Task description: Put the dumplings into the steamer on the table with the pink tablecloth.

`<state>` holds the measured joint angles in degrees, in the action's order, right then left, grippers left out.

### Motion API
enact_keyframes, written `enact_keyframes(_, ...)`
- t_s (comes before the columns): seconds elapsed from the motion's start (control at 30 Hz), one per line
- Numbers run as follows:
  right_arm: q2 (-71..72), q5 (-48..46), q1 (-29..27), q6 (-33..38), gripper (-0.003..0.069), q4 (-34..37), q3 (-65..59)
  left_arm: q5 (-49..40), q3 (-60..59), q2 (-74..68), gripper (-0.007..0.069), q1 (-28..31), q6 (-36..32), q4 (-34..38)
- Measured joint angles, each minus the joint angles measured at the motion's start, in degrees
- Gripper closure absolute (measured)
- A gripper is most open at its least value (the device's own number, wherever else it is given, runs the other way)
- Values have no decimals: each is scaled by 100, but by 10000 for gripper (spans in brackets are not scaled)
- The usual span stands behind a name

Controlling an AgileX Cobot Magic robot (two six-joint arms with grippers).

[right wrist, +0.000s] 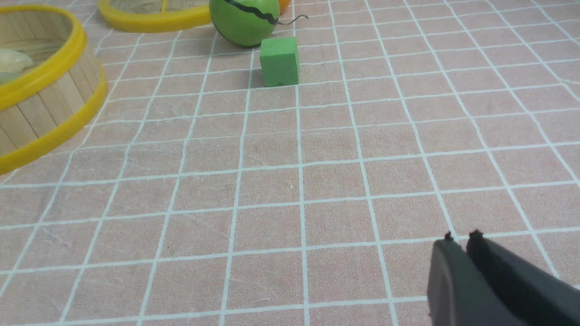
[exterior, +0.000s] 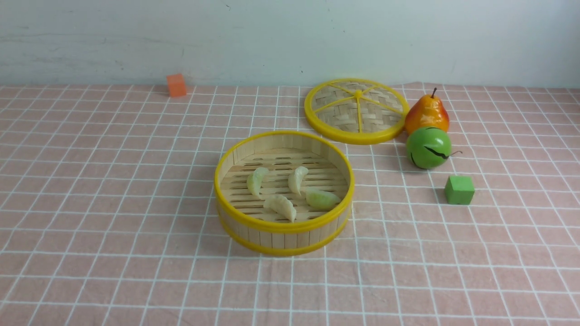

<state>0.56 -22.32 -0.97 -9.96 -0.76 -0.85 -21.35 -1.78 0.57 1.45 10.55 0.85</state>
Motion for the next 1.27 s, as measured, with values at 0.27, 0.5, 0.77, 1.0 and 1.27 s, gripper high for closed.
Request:
enact_keyframes(0.27, 0, 0, 0, 0, 601, 0, 0, 0, 0, 0, 638, 0, 0, 0)
enact_keyframes(0.5, 0, 0, 0, 0, 590, 0, 0, 0, 0, 0, 637, 0, 0, 5)
enact_keyframes(0.77, 0, 0, 0, 0, 580, 0, 0, 0, 0, 0, 637, 0, 0, 5)
enact_keyframes(1.0, 0, 0, 0, 0, 575, 0, 0, 0, 0, 0, 637, 0, 0, 5)
enact_keyframes(1.27, 0, -2, 0, 0, 563, 0, 0, 0, 0, 0, 630, 0, 0, 5)
